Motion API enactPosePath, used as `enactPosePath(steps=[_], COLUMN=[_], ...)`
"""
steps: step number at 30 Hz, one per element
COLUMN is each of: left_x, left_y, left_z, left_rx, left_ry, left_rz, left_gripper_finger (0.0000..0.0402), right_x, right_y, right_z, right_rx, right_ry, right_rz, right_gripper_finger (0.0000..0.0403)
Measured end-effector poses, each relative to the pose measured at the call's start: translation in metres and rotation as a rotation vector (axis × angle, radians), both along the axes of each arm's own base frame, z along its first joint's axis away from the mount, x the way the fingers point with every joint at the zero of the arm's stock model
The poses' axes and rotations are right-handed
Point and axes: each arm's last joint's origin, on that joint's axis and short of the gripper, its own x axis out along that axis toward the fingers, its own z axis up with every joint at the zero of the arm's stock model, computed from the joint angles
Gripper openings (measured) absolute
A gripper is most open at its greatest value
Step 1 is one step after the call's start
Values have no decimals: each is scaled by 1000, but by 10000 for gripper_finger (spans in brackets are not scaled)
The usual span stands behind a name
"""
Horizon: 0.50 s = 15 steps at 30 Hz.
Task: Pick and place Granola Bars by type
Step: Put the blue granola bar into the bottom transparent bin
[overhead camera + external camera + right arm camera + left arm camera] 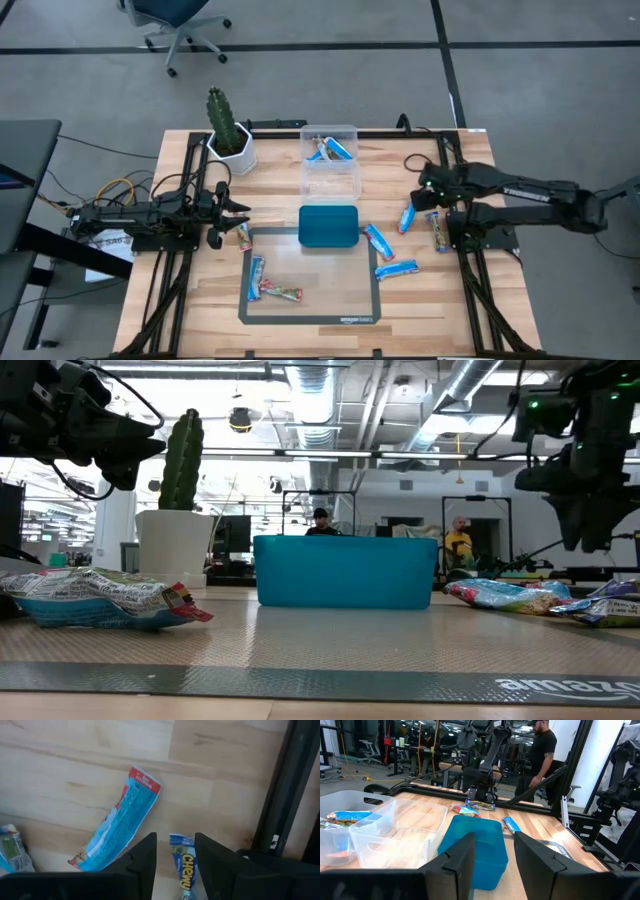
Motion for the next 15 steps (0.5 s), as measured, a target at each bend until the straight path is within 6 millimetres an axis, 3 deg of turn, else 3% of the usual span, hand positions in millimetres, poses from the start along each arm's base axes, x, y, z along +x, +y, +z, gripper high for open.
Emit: enactPosePath(steps=[15], left_x=[0], left_y=[0], left_z=[0], left_rx=[0], left_ry=[0], left_rz=[0], left_gripper_finger=[129], right_x=[40], right_y=[4], right_z=[12], right_rx=[59], right_ry=[129], right_rz=[-30], right_gripper_finger=[124])
